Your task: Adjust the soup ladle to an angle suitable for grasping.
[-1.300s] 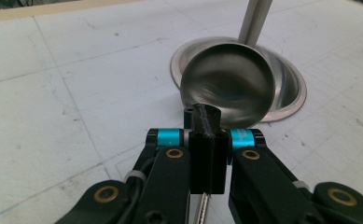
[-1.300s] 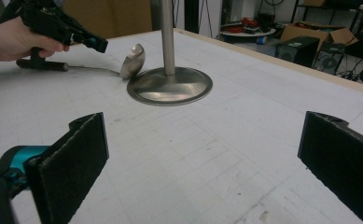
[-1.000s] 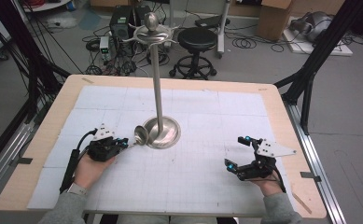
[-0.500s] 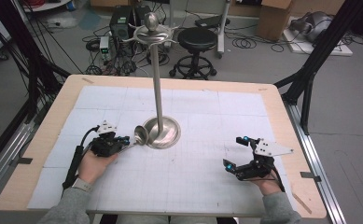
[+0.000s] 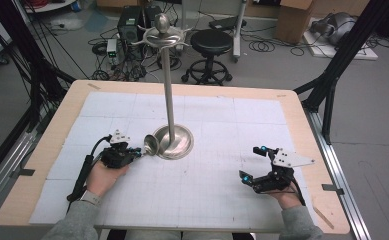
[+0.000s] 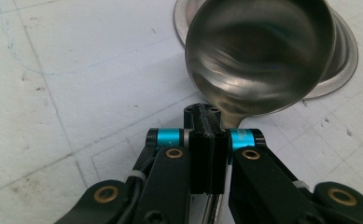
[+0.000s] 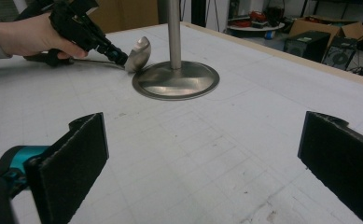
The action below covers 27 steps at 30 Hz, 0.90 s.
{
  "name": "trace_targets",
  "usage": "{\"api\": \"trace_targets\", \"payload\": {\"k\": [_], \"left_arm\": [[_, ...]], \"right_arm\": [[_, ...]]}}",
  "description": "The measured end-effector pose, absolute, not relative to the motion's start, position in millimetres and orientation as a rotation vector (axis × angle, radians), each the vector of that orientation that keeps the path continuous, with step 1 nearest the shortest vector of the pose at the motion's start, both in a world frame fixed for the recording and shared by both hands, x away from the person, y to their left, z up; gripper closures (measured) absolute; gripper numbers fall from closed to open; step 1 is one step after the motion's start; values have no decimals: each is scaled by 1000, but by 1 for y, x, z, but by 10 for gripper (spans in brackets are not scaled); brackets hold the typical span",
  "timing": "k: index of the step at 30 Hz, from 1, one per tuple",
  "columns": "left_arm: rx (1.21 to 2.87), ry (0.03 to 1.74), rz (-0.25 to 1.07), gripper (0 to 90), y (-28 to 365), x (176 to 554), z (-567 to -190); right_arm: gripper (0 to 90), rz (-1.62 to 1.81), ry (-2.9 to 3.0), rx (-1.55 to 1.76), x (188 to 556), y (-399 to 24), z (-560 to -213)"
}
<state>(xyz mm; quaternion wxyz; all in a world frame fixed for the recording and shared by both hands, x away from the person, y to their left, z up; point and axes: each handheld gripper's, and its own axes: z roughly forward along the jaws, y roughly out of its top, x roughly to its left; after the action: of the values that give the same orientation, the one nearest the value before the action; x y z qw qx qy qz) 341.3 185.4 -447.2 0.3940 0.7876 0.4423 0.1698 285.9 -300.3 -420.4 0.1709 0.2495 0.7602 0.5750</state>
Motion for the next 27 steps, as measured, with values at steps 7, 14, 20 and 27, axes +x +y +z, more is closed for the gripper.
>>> {"api": "trace_targets", "payload": {"k": [7, 14, 20, 27], "left_arm": [[2005, 1083, 406, 898, 183, 336, -448], [2041, 1050, 346, 899, 182, 329, -446], [2061, 996, 295, 898, 183, 317, -446], [2070, 975, 276, 898, 180, 309, -446]], "right_arm": [[7, 1623, 2161, 705, 286, -300, -420], [7, 1629, 2157, 708, 285, -301, -420], [7, 1633, 2148, 708, 285, -302, -419], [7, 1641, 2141, 715, 285, -303, -418]]}}
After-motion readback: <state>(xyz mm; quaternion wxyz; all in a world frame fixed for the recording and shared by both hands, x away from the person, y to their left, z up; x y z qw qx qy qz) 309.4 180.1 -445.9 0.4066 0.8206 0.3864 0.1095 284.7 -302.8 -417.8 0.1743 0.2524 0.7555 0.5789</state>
